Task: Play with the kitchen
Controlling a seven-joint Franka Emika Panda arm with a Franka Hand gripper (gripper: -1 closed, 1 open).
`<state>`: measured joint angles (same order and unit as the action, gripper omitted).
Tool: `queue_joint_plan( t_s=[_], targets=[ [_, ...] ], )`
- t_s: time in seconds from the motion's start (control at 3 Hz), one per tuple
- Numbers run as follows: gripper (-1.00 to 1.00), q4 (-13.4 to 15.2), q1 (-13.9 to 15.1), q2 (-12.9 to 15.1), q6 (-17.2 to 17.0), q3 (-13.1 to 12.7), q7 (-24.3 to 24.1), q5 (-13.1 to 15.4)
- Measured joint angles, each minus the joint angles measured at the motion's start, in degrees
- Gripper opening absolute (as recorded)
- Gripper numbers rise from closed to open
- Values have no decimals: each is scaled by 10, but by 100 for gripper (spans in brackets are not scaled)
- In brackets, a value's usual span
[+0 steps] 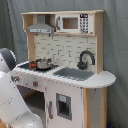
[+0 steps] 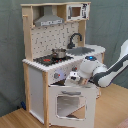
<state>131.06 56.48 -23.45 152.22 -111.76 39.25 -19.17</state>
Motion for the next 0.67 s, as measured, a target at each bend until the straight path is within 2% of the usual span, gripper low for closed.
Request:
queue_joint_plan(
  t_s=[0.33,0.67],
  targets=[
    [-100,0,-6,0,17,-16,-55,0],
    [-100,2,-13,1,41,-18,-90,0]
  ],
)
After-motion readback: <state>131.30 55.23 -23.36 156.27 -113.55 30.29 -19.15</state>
